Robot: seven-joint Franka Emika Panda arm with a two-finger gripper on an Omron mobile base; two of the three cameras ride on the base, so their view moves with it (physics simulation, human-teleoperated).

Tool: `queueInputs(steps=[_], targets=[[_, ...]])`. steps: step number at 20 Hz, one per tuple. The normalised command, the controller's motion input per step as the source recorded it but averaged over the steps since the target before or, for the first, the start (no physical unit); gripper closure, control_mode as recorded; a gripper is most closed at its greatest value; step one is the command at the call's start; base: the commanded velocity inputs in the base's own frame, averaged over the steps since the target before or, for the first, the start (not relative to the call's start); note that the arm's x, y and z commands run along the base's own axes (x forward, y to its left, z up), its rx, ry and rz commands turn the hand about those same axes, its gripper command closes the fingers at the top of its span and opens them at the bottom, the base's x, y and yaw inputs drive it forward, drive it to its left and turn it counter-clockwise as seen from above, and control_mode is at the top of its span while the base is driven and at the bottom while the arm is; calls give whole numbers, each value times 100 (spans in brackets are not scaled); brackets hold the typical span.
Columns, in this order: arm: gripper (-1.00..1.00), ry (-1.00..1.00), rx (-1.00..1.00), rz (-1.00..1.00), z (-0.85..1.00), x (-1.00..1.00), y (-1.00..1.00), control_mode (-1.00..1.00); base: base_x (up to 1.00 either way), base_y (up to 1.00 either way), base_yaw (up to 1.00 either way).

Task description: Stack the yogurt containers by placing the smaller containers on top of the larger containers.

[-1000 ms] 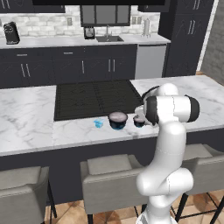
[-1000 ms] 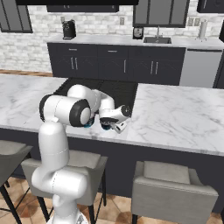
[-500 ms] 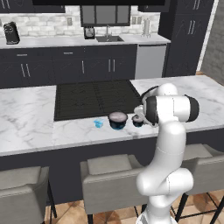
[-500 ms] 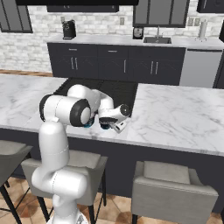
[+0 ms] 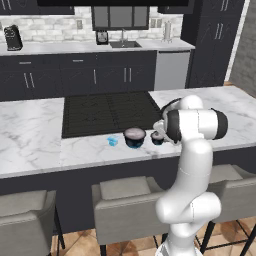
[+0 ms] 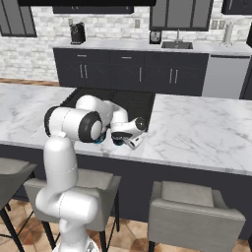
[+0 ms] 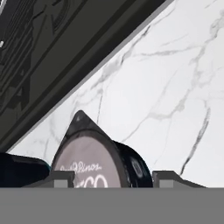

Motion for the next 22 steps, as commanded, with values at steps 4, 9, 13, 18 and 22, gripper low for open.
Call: queueInputs(steps=[4,9,13,18,22], targets=[[100,-1,6,0,18,-11,0,-100,0,0,0],[100,-2,7,0,35,-23,0,-100,0,0,0],[100,0,6,0,38,-23,0,-100,0,0,0],[100,0,1,0,45,-14,0,-100,0,0,0],[100,0,0,0,52,-12,0,-100,0,0,0]])
